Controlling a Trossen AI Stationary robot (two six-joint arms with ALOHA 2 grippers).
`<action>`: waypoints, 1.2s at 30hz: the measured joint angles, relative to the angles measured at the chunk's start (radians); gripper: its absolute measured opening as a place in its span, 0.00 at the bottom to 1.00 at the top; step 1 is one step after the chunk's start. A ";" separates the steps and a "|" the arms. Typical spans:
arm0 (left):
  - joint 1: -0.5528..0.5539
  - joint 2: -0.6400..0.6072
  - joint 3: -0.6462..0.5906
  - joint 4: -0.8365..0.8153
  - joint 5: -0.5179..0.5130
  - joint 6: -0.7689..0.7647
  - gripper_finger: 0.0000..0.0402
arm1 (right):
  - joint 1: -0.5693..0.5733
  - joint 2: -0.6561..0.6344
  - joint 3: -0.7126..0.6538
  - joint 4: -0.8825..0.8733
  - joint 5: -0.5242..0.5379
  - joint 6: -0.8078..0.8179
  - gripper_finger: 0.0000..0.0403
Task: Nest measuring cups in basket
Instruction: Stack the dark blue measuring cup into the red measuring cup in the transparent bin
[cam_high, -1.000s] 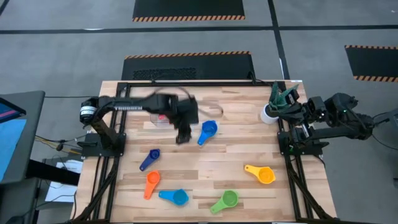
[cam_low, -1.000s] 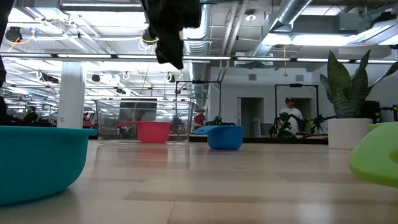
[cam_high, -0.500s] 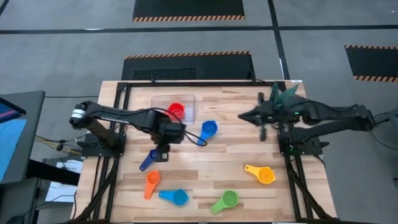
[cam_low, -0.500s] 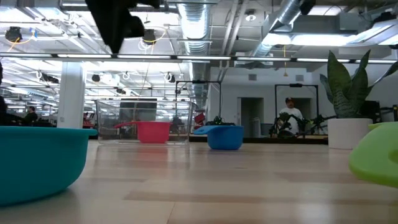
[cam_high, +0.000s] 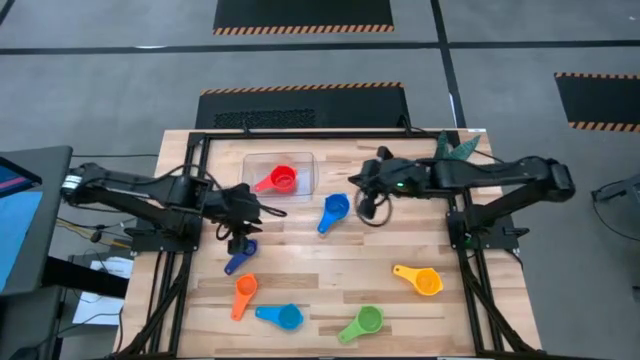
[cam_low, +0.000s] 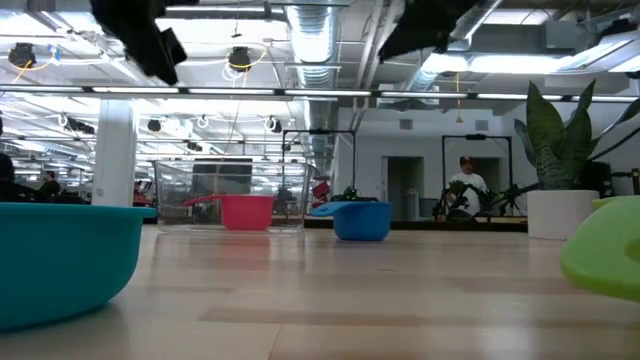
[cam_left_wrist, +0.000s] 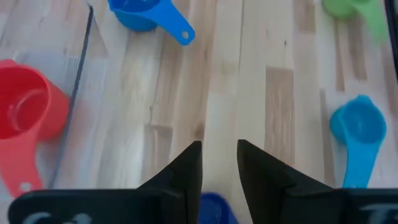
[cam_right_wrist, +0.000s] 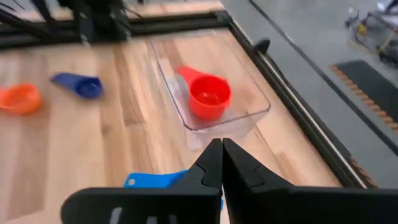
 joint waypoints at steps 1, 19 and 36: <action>0.000 -0.021 -0.033 0.028 0.000 -0.013 0.22 | -0.008 0.021 -0.001 -0.009 -0.005 0.000 0.06; 0.000 -0.076 -0.126 0.128 0.008 -0.058 0.22 | -0.041 0.370 -0.002 0.004 -0.337 -0.227 0.10; 0.000 -0.074 -0.126 0.145 -0.006 -0.104 0.22 | -0.040 0.477 0.039 -0.032 -0.365 -0.427 0.49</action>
